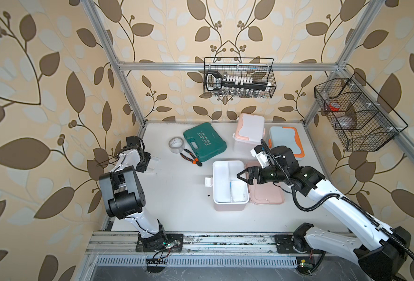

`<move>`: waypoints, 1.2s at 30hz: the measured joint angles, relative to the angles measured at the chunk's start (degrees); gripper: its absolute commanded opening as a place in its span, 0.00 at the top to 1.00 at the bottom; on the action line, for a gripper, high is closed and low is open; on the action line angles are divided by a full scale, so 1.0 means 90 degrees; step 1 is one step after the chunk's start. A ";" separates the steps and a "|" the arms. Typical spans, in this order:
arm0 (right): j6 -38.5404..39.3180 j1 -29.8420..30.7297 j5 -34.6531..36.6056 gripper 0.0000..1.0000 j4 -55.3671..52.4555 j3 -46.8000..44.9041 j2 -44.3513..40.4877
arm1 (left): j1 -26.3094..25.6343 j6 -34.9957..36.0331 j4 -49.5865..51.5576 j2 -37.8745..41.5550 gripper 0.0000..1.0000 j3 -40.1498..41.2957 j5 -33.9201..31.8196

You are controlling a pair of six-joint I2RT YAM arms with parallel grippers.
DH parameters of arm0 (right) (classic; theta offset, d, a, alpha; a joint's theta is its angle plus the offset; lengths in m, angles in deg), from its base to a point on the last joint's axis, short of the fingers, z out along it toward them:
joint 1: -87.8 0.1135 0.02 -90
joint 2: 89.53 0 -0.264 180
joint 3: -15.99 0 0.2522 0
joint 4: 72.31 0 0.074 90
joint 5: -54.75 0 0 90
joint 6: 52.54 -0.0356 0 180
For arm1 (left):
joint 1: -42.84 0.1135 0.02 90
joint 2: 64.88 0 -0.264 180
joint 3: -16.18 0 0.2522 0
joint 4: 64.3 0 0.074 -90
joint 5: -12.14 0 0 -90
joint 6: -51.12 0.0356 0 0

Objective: Open first aid kits and take out gauze
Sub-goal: Place the gauze at the center of the board, then pick up the compartment layer from the first aid kit.

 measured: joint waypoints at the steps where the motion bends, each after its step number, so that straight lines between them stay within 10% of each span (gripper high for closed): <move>1: 0.0000 0.0000 0.0000 0.00 0.0012 -0.0017 0.0000 | 0.0000 0.0027 0.0032 0.0117 0.35 0.0034 0.0005; 7: -0.0002 0.0002 0.0000 0.00 0.0049 -0.0090 0.0007 | -0.0010 0.0301 0.0274 0.1219 0.03 0.0168 0.0165; 15: 0.0000 0.0005 0.0080 0.00 0.0070 -0.0141 0.0002 | -0.0792 0.0940 0.0733 0.2603 0.01 0.0274 0.0641; 36: -0.0002 0.0005 0.0777 0.00 0.0301 -0.0347 -0.0287 | -0.6953 0.1326 0.1974 0.3189 0.09 -0.0199 0.0879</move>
